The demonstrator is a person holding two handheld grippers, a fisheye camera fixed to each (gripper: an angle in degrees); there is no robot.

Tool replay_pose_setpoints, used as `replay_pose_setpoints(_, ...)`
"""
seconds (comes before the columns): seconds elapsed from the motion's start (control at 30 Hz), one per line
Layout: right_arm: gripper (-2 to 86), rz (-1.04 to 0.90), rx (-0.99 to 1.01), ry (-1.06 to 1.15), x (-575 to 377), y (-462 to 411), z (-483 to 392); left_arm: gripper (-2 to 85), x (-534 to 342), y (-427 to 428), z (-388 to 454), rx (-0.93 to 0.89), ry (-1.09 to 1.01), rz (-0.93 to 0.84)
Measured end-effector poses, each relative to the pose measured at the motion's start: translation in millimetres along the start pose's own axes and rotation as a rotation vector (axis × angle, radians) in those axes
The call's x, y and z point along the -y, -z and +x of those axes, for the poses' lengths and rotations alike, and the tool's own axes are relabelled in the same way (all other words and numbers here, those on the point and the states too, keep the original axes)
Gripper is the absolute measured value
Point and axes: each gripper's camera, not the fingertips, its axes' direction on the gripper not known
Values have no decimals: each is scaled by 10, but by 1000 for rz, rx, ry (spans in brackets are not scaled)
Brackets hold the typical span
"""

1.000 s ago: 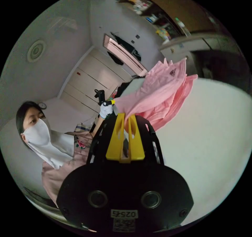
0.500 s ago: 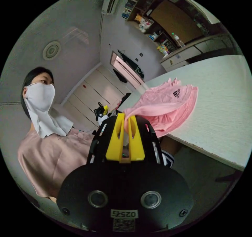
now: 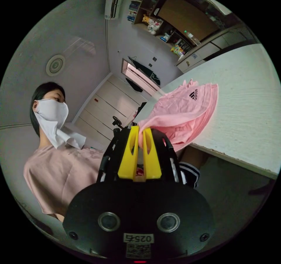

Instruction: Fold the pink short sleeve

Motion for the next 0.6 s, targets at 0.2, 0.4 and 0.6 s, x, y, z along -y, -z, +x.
replay_pose_setpoints(0.2,-1,-53,-60,-21,-210,18,-46,15,-75,-162,-69,29,-31,-135)
replay_pose_setpoints(0.4,-1,-40,-8,-36,-317,101,13,-15,-254,181,4,-83,-147,-12)
replay_pose_setpoints(0.6,-1,34,113,101,-79,171,-282,-15,-179,638,251,-131,-303,152)
